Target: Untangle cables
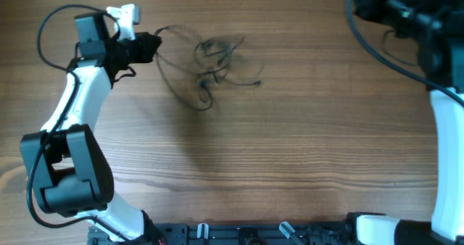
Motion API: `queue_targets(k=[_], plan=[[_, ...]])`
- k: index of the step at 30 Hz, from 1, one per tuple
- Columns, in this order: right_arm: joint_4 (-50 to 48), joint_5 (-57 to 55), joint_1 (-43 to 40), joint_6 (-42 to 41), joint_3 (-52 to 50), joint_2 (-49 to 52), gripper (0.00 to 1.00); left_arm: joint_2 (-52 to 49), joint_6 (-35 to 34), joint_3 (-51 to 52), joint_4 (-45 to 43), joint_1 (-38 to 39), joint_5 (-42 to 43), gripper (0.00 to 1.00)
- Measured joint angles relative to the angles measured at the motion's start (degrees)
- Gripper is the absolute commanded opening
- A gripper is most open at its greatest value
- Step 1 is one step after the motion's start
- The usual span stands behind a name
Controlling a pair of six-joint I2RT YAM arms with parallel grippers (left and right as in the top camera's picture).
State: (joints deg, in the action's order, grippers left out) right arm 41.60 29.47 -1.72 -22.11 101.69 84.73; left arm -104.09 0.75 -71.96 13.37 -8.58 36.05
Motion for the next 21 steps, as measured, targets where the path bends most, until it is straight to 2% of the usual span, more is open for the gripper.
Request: queue_targets(k=[7,21], plan=[[4.4,-0.2,-3.9,0.3,0.5,-1.1,0.05,-0.1,0.0,0.0,0.0,-1.0,-1.5,0.04],[10.3,-0.5,-4.2,3.0,0.5,-1.1,0.05,-0.1,-0.7,0.0,-0.1,2.0,1.6,0.04]])
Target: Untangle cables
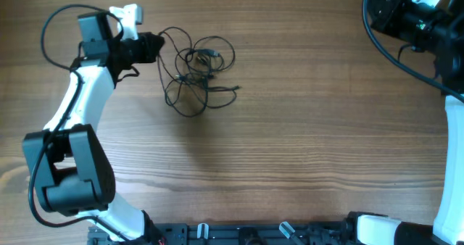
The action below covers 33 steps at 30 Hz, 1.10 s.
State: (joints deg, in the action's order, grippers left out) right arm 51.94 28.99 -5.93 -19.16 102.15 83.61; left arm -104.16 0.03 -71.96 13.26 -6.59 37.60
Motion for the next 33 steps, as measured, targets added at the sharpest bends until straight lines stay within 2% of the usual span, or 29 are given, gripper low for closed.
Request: queue_targets(k=[7,12,13,14,16,17,26,33], plan=[[1.4,-0.2,0.0,1.2,0.0,0.2,0.05,0.0,-0.3,0.0,-2.5,7.5,5.3,0.04],[1.7,-0.4,0.0,2.2,0.0,1.0,0.05,0.0,-1.4,0.0,-7.4,14.3,9.0,0.06],[1.8,-0.4,0.0,2.4,0.0,1.0,0.05,0.0,-1.8,0.0,-8.4,15.1,9.4,0.13],[1.8,-0.5,0.0,2.6,0.0,1.0,0.05,0.0,-2.1,0.0,-9.6,16.3,10.1,0.27],[1.8,-0.6,0.0,2.8,0.0,1.0,0.05,0.0,-3.1,0.0,-11.5,18.4,11.4,0.69],[1.9,-0.6,0.0,2.9,0.0,1.0,0.04,0.0,-3.2,0.0,-12.0,19.1,11.8,0.74],[4.9,-1.2,0.0,3.5,0.0,3.0,0.04,0.0,-5.5,0.0,-12.7,20.7,12.9,0.74],[6.2,-1.9,0.5,4.5,0.0,6.6,0.05,0.0,-7.8,0.0,-12.8,15.2,12.9,0.69]])
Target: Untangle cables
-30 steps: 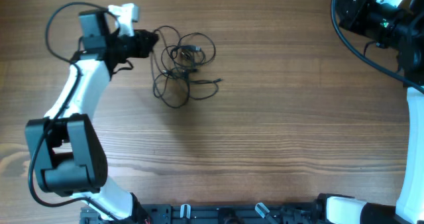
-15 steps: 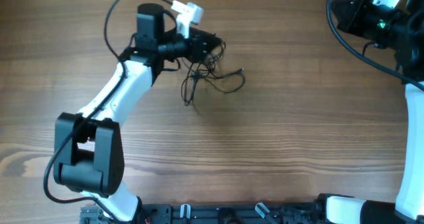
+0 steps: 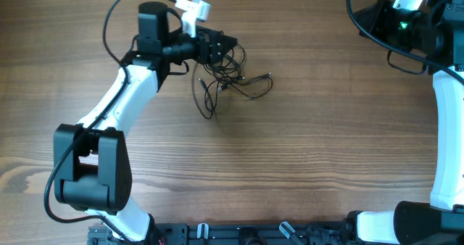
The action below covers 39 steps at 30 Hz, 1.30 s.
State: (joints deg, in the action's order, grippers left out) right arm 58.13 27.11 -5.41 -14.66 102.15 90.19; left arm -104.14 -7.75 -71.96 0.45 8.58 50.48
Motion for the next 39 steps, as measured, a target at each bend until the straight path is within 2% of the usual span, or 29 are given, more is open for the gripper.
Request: queue_targets(k=[8,14,19,23,26,28,32,39], plan=[[0.2,-0.2,1.8,2.6,0.0,0.3,0.05,4.4,-1.3,0.0,0.5,-4.9,-1.6,0.72],[0.2,-0.2,5.2,4.3,0.0,1.8,0.06,9.0,-3.1,0.0,4.4,-4.9,-8.4,0.72],[1.5,-0.2,8.6,6.1,0.0,4.2,0.06,11.3,-5.0,0.0,8.8,-4.9,-17.6,0.73],[1.5,-0.2,12.5,7.6,0.0,7.6,0.13,13.3,-5.7,0.0,13.7,-4.9,-25.6,0.74],[1.4,-0.3,15.4,8.6,0.0,10.4,0.32,14.7,-6.6,0.0,17.8,-4.9,-32.8,0.74],[1.0,-0.3,16.9,9.0,0.0,12.0,0.38,15.5,-6.8,0.0,20.0,-4.9,-36.8,0.74],[-1.0,-1.7,19.0,7.6,0.0,14.8,0.4,16.6,-7.2,0.0,22.8,-4.9,-42.6,0.74],[-6.0,-4.2,21.7,6.3,0.0,20.7,0.43,16.7,-7.5,0.0,25.6,-4.9,-45.6,0.74]])
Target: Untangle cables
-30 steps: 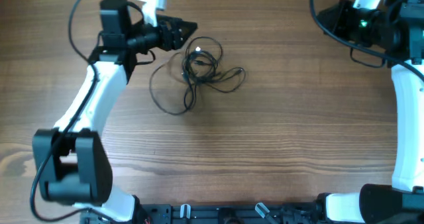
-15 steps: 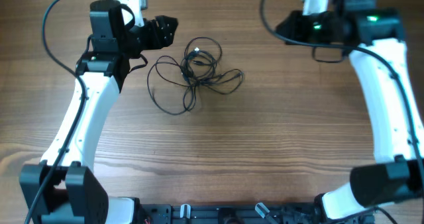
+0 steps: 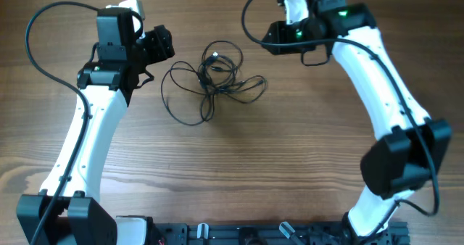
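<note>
A tangle of thin black cables (image 3: 212, 80) lies loose on the wooden table (image 3: 290, 165), with loops spreading left and right. My left gripper (image 3: 164, 43) hovers just up and left of the tangle, fingers spread and holding nothing. My right gripper (image 3: 270, 43) points in from the upper right and stops a short way from the tangle's right loop (image 3: 250, 85). The overhead view does not show how far apart its fingers are.
Both white arms reach in from the front corners of the table, the left arm (image 3: 87, 143) along the left side and the right arm (image 3: 384, 93) along the right. A black rail (image 3: 239, 234) runs along the front edge.
My left gripper was on the tangle's top and now stands open to its left, with the cables lying loose and spread wider. The right arm has come in from the far right corner to beside the tangle.
My left gripper stood at the tangle's left edge, far left on the table, while the right arm stayed in the far right corner. Then the left gripper and cables were further right. Now the cables lie free between both grippers.
</note>
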Motion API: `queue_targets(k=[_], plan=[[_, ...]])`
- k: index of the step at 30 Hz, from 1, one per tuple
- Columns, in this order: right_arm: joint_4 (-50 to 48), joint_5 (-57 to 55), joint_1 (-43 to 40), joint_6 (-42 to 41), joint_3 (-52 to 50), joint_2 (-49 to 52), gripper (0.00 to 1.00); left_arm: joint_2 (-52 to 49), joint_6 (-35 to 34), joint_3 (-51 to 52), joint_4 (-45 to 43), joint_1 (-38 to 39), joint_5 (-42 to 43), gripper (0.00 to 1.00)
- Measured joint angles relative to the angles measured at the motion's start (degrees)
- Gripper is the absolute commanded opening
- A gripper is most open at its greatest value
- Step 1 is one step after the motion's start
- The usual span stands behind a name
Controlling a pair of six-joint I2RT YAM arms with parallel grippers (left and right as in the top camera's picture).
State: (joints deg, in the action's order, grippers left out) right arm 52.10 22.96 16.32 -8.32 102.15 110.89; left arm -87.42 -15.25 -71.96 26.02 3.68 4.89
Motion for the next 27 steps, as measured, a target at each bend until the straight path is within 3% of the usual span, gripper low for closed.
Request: queue_targets(k=[14,27], plan=[[-9.2,-7.8,7.0,-1.3,0.0,10.4,0.46,0.0,-1.0,0.0,3.8,0.0,-0.6,0.74],[-14.5,-12.6,7.5,-1.4,0.0,15.6,0.46,0.0,-1.4,0.0,4.3,0.0,-0.6,0.74]])
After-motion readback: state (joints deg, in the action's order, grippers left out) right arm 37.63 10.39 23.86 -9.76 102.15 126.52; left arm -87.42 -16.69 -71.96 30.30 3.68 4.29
